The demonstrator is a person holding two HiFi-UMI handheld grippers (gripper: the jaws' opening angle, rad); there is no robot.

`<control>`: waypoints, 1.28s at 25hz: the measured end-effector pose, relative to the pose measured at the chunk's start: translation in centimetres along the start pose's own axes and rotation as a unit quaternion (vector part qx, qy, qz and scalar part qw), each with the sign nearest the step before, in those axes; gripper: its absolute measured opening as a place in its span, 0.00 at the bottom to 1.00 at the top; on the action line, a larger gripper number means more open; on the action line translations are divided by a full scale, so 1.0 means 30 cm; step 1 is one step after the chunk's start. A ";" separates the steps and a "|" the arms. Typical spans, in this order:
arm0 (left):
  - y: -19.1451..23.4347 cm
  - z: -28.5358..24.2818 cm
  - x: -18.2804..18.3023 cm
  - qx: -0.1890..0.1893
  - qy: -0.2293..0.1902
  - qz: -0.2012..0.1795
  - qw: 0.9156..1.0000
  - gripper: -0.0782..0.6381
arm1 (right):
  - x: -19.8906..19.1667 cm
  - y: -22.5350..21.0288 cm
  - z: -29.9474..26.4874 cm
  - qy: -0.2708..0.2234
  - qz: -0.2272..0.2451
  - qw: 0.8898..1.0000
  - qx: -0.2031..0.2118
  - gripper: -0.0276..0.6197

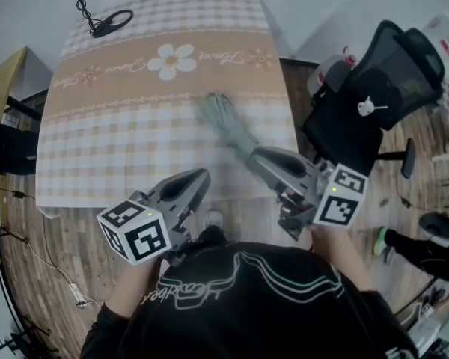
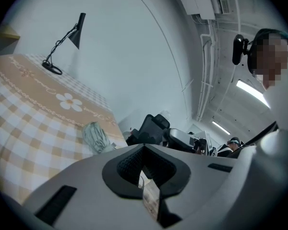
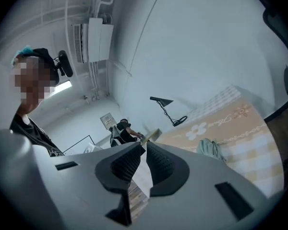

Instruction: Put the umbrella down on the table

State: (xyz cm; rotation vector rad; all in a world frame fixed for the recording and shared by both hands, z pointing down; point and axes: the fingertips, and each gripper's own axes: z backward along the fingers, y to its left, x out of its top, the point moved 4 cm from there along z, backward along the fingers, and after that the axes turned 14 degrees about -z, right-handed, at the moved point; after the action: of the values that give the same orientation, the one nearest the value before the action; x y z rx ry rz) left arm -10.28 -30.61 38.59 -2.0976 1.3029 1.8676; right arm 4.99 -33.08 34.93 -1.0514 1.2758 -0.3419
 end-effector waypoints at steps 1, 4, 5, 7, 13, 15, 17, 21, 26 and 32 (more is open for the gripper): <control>-0.027 0.006 -0.002 -0.001 -0.001 -0.005 1.000 0.10 | -0.013 0.015 0.023 -0.001 0.006 1.000 0.002 0.11; -0.125 0.011 -0.017 -0.017 -0.004 -0.032 0.999 0.10 | -0.071 0.038 0.091 0.016 0.039 0.999 -0.011 0.09; -0.155 0.013 -0.025 -0.021 -0.005 -0.039 0.999 0.10 | -0.091 0.049 0.113 0.021 0.046 0.999 -0.010 0.08; -0.204 0.019 -0.040 -0.023 -0.008 -0.042 0.999 0.10 | -0.123 0.082 0.156 0.024 0.046 0.999 0.005 0.07; -0.349 0.049 -0.072 -0.029 -0.024 -0.048 0.998 0.10 | -0.179 0.173 0.282 0.018 0.051 0.998 0.040 0.07; -0.392 0.061 -0.083 -0.030 -0.025 -0.057 0.998 0.10 | -0.202 0.199 0.312 0.018 0.054 0.997 0.047 0.07; -0.425 0.073 -0.096 -0.026 -0.025 -0.063 0.997 0.10 | -0.234 0.224 0.333 0.024 0.061 0.996 0.053 0.07; -0.483 0.097 -0.131 -0.020 -0.029 -0.065 0.997 0.10 | -0.294 0.256 0.369 0.035 0.067 0.995 0.059 0.07; -0.507 0.129 -0.143 -0.019 -0.034 -0.065 0.997 0.10 | -0.322 0.302 0.372 0.037 0.061 0.994 0.080 0.07; -0.623 0.127 -0.184 -0.032 -0.045 -0.078 0.995 0.10 | -0.365 0.347 0.486 0.024 0.079 0.994 0.071 0.06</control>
State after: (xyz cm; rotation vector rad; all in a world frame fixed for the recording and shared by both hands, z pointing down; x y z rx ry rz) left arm -1.70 -13.50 33.26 -2.0519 1.0424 1.9378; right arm 11.14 -13.16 32.34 -0.8207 1.3476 -0.3335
